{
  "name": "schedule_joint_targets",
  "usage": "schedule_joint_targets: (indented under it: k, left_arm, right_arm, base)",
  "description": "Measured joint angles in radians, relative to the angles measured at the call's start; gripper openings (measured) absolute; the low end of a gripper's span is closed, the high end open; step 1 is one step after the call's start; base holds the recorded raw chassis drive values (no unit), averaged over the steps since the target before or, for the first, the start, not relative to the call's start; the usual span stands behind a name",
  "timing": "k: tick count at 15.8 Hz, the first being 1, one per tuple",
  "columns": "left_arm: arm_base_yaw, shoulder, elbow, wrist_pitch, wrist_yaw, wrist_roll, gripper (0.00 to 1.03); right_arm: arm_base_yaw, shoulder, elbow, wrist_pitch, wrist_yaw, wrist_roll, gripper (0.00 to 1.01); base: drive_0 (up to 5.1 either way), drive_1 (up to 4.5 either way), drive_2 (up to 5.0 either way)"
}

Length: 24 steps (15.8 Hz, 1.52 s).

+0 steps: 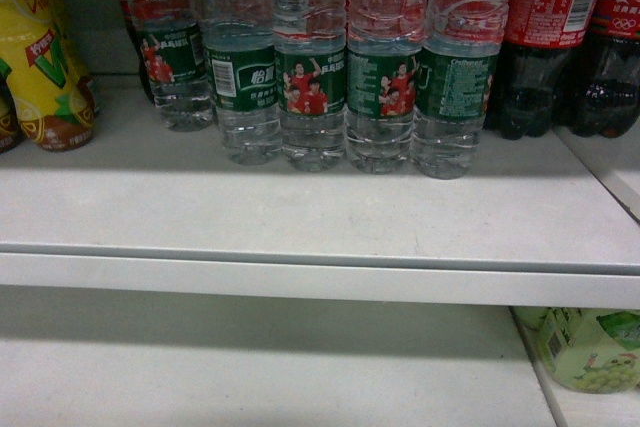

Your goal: Move water from second to third shelf

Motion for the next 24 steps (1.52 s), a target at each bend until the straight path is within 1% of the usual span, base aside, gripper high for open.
schedule_joint_targets:
  k: [24]
  left_arm:
    - [0.0,0.0,0.0,0.003,0.001,0.0,0.98]
  right_arm:
    - [0.0,0.0,-0.002,0.003,0.0,0.004,0.39]
  base:
    - [0.0,0.0,0.0]
